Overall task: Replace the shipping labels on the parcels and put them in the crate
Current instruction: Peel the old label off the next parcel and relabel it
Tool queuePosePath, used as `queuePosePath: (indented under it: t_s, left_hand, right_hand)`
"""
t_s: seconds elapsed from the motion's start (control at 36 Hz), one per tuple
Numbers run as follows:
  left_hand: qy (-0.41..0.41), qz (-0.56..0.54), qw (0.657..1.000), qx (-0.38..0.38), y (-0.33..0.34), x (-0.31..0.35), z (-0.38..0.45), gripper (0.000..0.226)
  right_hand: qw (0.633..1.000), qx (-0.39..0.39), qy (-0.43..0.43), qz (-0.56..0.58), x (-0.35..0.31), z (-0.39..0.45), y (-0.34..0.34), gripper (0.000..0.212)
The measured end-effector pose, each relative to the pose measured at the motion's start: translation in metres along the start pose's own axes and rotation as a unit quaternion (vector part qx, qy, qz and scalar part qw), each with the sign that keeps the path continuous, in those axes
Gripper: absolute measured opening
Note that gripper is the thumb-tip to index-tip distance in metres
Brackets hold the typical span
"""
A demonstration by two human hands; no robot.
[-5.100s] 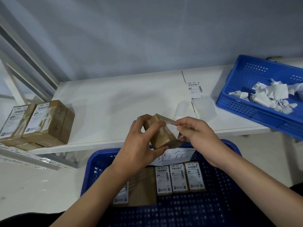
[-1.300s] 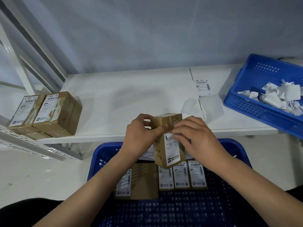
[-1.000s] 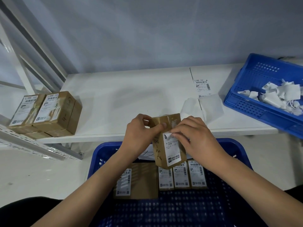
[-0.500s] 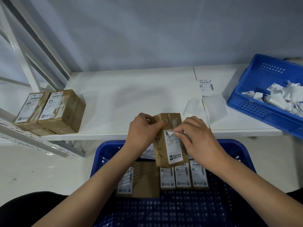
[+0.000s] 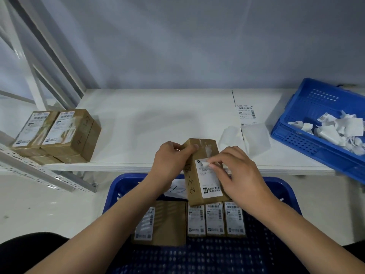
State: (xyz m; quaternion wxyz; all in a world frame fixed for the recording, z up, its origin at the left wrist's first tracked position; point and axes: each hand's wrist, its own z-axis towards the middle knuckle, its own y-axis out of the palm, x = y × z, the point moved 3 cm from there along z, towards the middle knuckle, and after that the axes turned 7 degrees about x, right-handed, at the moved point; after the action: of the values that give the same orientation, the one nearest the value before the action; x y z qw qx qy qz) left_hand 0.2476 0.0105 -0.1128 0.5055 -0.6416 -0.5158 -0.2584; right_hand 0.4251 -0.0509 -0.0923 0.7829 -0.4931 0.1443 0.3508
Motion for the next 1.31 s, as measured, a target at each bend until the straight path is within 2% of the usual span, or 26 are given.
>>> queuePosePath:
  t_s: [0.14,0.31,0.39,0.5,0.61,0.69,0.75,0.83,0.94,1.11,1.17,1.22,1.31]
  left_hand:
    - [0.016,-0.036,0.999,0.027,-0.011,0.006,0.002,0.053]
    - [0.041,-0.073,0.996,0.014,-0.012,0.009,-0.002,0.046]
    - [0.032,-0.069,0.997,0.031,-0.018,0.006,0.001,0.044]
    - [0.003,-0.084,0.996,0.008,-0.019,0.004,0.003,0.048]
    - [-0.018,-0.143,0.990,-0.002,-0.024,0.007,0.005,0.047]
    - [-0.035,-0.185,0.982,-0.033,-0.026,0.011,0.003,0.039]
    - [-0.048,-0.208,0.975,-0.065,-0.024,0.012,0.000,0.035]
    - [-0.051,-0.227,0.968,-0.091,-0.019,0.011,-0.003,0.040]
    - [-0.042,-0.224,0.970,-0.090,-0.015,0.011,-0.008,0.044]
    - [-0.053,-0.202,0.972,-0.108,-0.014,0.010,-0.010,0.047]
    - [-0.055,-0.207,0.971,-0.102,-0.015,0.010,-0.008,0.048]
    - [-0.052,-0.206,0.973,-0.094,-0.015,0.009,-0.006,0.050]
    - [-0.030,-0.182,0.980,-0.079,-0.016,0.007,-0.004,0.053]
  right_hand:
    - [1.000,-0.004,-0.011,-0.006,-0.001,-0.004,0.003,0.030]
    - [0.998,0.060,-0.002,0.036,-0.003,0.001,-0.008,0.049]
    - [0.997,0.062,0.047,0.031,0.000,0.004,-0.012,0.052]
    - [0.986,-0.022,0.160,0.046,0.009,0.002,-0.004,0.051]
    - [0.951,-0.020,0.282,0.123,0.017,0.005,-0.003,0.045]
    - [0.920,-0.037,0.347,0.176,0.021,0.007,-0.003,0.050]
    - [0.897,-0.060,0.382,0.216,0.022,0.006,-0.002,0.058]
    - [0.876,-0.097,0.402,0.246,0.024,0.003,0.002,0.062]
    - [0.864,-0.109,0.407,0.276,0.021,0.001,0.004,0.056]
    - [0.873,-0.105,0.385,0.280,0.020,0.001,0.003,0.051]
    - [0.893,-0.093,0.362,0.250,0.021,0.003,0.004,0.049]
    - [0.932,-0.077,0.310,0.174,0.024,0.002,0.002,0.055]
    - [0.989,-0.072,0.131,0.019,0.018,0.003,-0.004,0.053]
